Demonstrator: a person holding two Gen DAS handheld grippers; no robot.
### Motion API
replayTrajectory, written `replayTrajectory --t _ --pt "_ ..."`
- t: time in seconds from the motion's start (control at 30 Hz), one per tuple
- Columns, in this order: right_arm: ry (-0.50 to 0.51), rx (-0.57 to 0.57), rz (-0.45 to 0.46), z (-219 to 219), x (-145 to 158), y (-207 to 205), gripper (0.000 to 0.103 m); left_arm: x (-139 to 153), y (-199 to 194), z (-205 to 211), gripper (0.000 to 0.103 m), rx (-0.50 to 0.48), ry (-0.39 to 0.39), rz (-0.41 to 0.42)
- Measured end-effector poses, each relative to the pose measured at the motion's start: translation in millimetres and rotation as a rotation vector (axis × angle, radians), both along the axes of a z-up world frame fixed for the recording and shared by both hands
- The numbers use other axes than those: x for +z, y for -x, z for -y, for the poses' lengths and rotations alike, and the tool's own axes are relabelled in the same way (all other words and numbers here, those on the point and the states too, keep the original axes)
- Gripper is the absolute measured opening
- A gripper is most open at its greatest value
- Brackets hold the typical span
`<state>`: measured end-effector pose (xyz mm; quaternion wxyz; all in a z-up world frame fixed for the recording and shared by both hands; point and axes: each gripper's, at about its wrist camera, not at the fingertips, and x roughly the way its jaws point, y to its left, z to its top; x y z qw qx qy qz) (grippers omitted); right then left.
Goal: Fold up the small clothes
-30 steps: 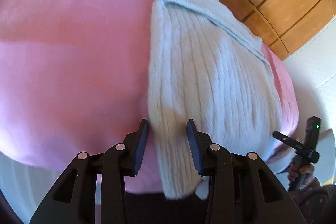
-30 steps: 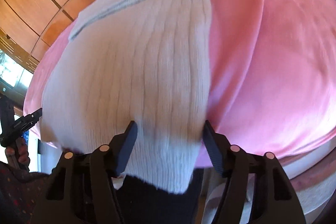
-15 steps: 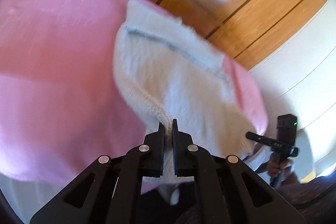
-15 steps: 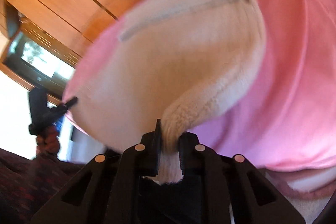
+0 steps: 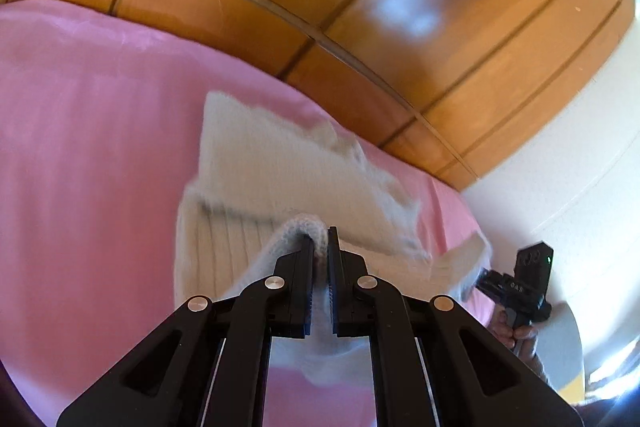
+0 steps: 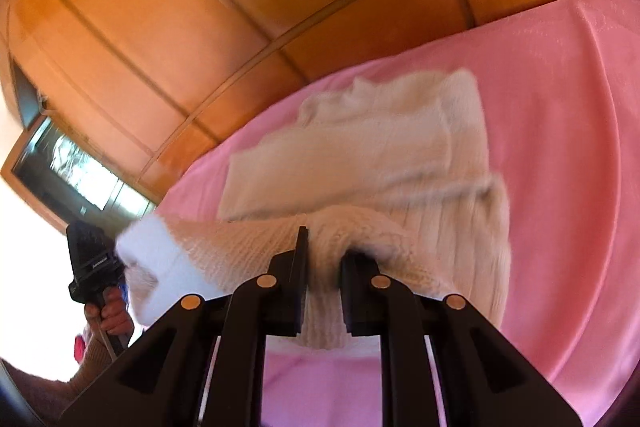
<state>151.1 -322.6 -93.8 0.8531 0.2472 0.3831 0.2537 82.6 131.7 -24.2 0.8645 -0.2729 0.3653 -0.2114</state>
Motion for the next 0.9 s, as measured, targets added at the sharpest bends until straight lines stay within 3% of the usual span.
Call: replayTrajectory --t 0.13,0.23,0.27,0.3,0.37,0.4,0.5,0.63,0.73,0.83,0.9 --pt "-0.029 -0.068 -0.051 12 -16 -44 0.013 -8 -62 -8 0.005 0.061 0.041 -0.046" --pt "-0.04 -0.089 -0.087 16 -28 -63 0.014 -24 -98 -17 0.005 0.143 0.062 -0.124" --pt "-0.043 -0.09 -0.094 16 -30 -64 0.02 -27 -104 -20 0.005 0.191 0.038 -0.141" --pt "-0.058 -0.092 -0.114 18 -34 -67 0.042 -32 -110 -25 0.008 0.23 0.021 -0.166" --pt "-0.11 -0.11 -0.118 25 -34 -68 0.079 -39 -115 -38 0.044 0.255 0.067 -0.196" --pt "-0.127 -0.122 -0.102 30 -31 -64 0.08 -43 -112 -47 0.052 0.294 0.096 -0.209" --pt "-0.156 -0.156 -0.078 47 -27 -46 0.085 -47 -98 -57 0.054 0.316 0.075 -0.201" --pt "-0.078 -0.191 -0.071 63 -33 -10 0.086 -61 -66 -49 0.054 0.219 -0.02 -0.183" --pt "0.002 -0.176 -0.093 60 -48 19 0.078 -76 -36 -35 0.054 0.127 -0.079 -0.166" --pt "0.085 -0.153 -0.11 42 -65 32 0.065 -86 -22 -19 0.054 0.065 -0.11 -0.162" --pt "0.144 -0.155 -0.119 30 -72 32 0.048 -88 -22 -8 0.053 0.043 -0.142 -0.169"
